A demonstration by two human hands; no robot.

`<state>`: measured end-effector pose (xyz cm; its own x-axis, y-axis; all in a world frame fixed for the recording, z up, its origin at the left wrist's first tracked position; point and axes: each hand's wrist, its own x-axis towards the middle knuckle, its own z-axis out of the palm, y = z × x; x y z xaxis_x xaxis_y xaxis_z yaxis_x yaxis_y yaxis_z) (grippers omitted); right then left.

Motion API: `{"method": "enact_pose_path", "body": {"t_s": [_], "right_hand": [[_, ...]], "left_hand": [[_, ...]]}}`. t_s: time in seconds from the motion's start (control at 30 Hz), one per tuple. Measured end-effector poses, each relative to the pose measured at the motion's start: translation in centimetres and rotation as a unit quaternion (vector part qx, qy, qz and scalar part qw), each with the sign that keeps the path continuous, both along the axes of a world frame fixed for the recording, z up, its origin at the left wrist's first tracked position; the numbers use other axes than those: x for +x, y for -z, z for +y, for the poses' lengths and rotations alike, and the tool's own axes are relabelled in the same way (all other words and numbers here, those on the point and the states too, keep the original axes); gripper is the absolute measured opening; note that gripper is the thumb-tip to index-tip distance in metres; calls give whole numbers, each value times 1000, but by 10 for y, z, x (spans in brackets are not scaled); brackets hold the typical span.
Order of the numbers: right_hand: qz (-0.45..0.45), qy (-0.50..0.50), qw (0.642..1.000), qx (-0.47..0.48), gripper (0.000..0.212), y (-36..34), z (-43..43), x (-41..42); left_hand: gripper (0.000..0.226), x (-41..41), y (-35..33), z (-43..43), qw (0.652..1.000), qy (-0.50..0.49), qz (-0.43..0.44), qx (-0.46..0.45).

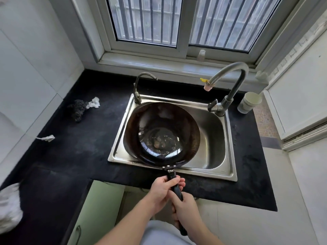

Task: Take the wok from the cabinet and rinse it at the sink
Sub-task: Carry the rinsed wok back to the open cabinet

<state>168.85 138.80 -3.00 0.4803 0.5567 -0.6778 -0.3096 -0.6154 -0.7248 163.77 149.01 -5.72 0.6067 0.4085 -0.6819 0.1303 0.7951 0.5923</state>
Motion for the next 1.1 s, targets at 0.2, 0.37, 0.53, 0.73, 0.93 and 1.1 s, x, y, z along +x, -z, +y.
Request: {"method": "enact_pose_path", "body": {"t_s": [0.2,0.37,0.53,0.73,0.93,1.1], "right_hand": [[-49,-63,997,11,33,-3,-5,30],[-84,-159,983,37,36,-14,-24,61],[-85,-261,959,70,40,-14,-46,80],[-44,-372,921,103,43,-23,-71,73],[-24,-487,866,115,42,-27,-87,45],[3,-563,820,101,41,-19,-106,11]], "left_hand": [[20,21,-12,-13,998,-57,11,21],[12,39,-23,-41,988,-151,6,19],[11,40,-30,-77,970,-241,2,30],[11,17,-39,-125,930,-365,6,34],[28,-22,-47,-170,885,-464,15,43],[16,-55,-44,-213,823,-566,27,44]]}}
